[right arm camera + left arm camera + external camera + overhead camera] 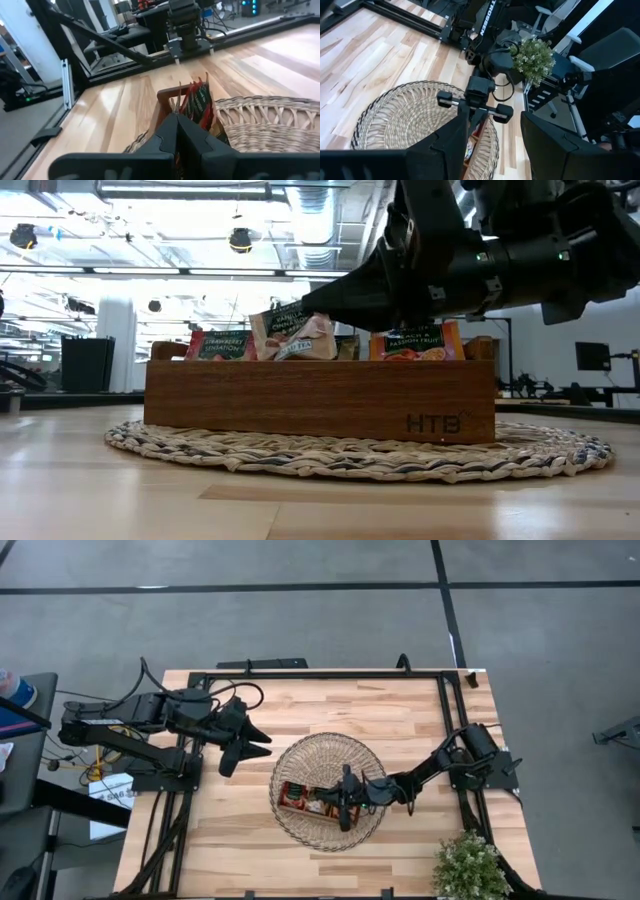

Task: Pick & Place Tea
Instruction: Put the brown tea bag into the middle section of the wooden organizer

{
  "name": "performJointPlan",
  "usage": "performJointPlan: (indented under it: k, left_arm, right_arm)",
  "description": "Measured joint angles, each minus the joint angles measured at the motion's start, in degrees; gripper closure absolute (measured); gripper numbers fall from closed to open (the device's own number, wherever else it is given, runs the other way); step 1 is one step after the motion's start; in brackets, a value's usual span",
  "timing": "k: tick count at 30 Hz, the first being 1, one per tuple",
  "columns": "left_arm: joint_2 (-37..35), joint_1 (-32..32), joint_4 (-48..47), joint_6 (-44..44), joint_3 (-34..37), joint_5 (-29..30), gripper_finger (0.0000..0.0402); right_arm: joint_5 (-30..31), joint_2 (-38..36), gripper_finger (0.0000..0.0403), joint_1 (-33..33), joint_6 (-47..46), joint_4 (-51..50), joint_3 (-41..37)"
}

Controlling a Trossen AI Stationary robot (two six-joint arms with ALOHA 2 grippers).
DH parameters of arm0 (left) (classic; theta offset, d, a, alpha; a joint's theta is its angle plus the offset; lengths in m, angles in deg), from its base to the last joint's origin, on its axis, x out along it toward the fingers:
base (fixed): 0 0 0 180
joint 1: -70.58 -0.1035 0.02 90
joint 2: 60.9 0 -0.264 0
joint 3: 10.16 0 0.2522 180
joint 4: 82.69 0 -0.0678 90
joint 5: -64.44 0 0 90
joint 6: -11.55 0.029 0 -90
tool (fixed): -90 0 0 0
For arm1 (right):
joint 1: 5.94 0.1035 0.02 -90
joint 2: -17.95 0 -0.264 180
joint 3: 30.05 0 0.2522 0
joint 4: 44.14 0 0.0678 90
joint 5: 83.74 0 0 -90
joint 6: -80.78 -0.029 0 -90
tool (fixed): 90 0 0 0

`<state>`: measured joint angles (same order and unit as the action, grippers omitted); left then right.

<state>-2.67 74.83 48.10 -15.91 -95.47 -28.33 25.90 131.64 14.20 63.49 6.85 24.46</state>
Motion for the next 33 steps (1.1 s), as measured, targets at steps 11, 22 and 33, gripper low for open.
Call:
performJointPlan:
  k: [11, 22, 33]
  left_arm:
    - [-0.04, 0.00, 0.01, 0.00, 0.00, 0.00, 0.0227]
    - [-0.04, 0.02, 0.01, 0.00, -0.02, 0.55, 0.0227]
    - [-0.04, 0.01, 0.03, 0.00, -0.02, 0.63, 0.0227]
  right_arm:
    - [-0.98, -0.02, 0.0401, 0.09, 3.72, -3.33, 0.00]
    - [-3.52, -0.59, 0.0348, 0.13, 3.79, -3.39, -0.04]
    - [-3.67, -6.19, 0.0334, 0.48, 3.76, -12.70, -0.17]
